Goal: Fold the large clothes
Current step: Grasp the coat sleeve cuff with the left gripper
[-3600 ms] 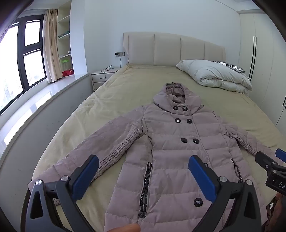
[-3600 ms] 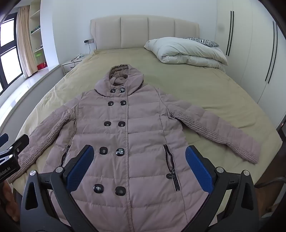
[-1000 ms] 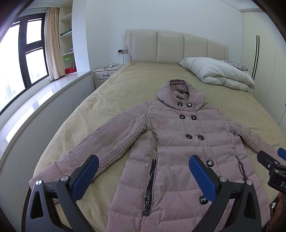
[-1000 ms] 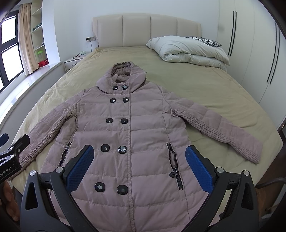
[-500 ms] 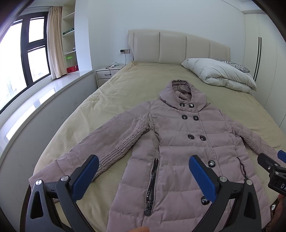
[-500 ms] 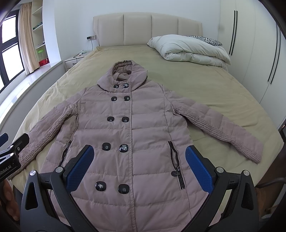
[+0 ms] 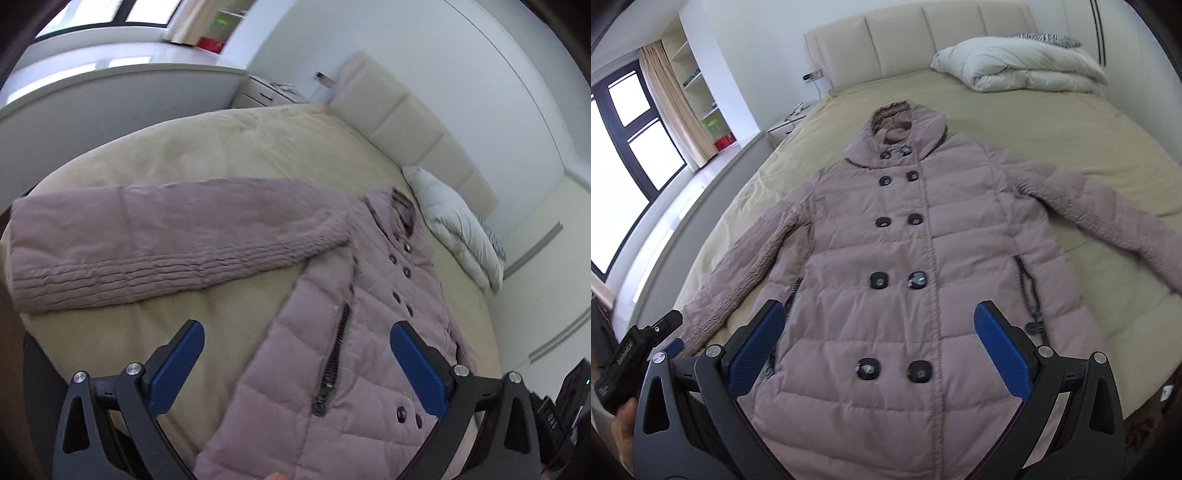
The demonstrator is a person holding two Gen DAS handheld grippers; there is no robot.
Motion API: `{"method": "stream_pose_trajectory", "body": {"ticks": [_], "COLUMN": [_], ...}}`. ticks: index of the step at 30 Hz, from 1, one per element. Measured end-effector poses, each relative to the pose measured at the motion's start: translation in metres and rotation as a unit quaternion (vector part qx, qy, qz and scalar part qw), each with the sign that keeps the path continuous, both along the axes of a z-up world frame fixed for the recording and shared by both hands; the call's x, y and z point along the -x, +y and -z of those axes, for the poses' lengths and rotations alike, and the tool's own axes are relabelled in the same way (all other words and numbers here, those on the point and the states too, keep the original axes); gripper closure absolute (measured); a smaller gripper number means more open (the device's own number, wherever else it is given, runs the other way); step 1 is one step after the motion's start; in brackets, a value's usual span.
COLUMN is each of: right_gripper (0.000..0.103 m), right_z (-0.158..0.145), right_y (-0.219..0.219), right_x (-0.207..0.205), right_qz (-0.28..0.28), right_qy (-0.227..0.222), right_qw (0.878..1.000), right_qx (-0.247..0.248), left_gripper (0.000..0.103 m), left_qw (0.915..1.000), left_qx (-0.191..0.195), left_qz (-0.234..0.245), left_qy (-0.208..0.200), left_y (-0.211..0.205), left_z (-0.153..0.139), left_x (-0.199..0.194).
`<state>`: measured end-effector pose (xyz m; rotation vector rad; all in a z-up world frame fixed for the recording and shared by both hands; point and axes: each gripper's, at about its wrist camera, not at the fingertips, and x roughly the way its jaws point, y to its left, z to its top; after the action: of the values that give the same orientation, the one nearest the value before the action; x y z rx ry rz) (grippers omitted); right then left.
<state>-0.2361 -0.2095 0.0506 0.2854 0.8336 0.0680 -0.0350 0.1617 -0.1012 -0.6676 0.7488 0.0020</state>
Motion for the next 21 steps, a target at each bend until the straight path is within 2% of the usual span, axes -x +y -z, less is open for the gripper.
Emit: {"method": "stream_pose_trajectory", "body": {"ticks": [2, 3, 5, 6, 9, 11, 14, 15, 18, 21], "right_gripper": [0.0, 0.0, 0.0, 0.0, 0.0, 0.0, 0.0, 0.0, 0.0, 0.0], "right_z": [0.008, 0.01, 0.014, 0.016, 0.02, 0.023, 0.026, 0.027, 0.028, 0.029], "right_y": [0.009, 0.014, 0.022, 0.025, 0.032, 0.033, 0.029, 0.026, 0.02, 0.017], "right_x": [-0.002, -0.002, -0.003, -0.004, -0.006, -0.008, -0.01, -0.01, -0.01, -0.012], "right_qz": [-0.022, -0.032, -0.049, -0.055, -0.067, -0.068, -0.064, -0.062, -0.056, -0.049], "right_qy": [0.004, 0.002, -0.001, -0.001, 0.003, 0.007, 0.015, 0.018, 0.021, 0.02], "right_qw": [0.999, 0.999, 0.998, 0.997, 0.995, 0.995, 0.995, 0.995, 0.995, 0.995], "right_qx": [-0.023, -0.031, -0.05, -0.058, -0.073, -0.074, -0.08, -0.082, -0.084, -0.084], "left_gripper": [0.0, 0.0, 0.0, 0.0, 0.003, 0.011, 0.016, 0.018, 0.023, 0.024], "left_qw": [0.9987, 0.9966, 0.9854, 0.9785, 0.9683, 0.9624, 0.9516, 0.9473, 0.9261, 0.9154], "left_qx": [0.024, 0.051, 0.133, 0.156, 0.187, 0.207, 0.234, 0.243, 0.283, 0.29], "left_qz": [-0.039, -0.054, -0.104, -0.133, -0.165, -0.176, -0.199, -0.208, -0.247, -0.277], "left_qy": [0.023, 0.035, 0.025, 0.02, 0.004, 0.0, 0.007, 0.016, 0.034, 0.027], "left_y": [0.027, 0.041, 0.07, 0.081, 0.096, 0.098, 0.099, 0.098, 0.1, 0.107], "left_z": [0.009, 0.016, 0.03, 0.036, 0.047, 0.055, 0.07, 0.076, 0.092, 0.096], "left_x": [0.011, 0.015, 0.03, 0.037, 0.04, 0.036, 0.028, 0.026, 0.029, 0.029]}}
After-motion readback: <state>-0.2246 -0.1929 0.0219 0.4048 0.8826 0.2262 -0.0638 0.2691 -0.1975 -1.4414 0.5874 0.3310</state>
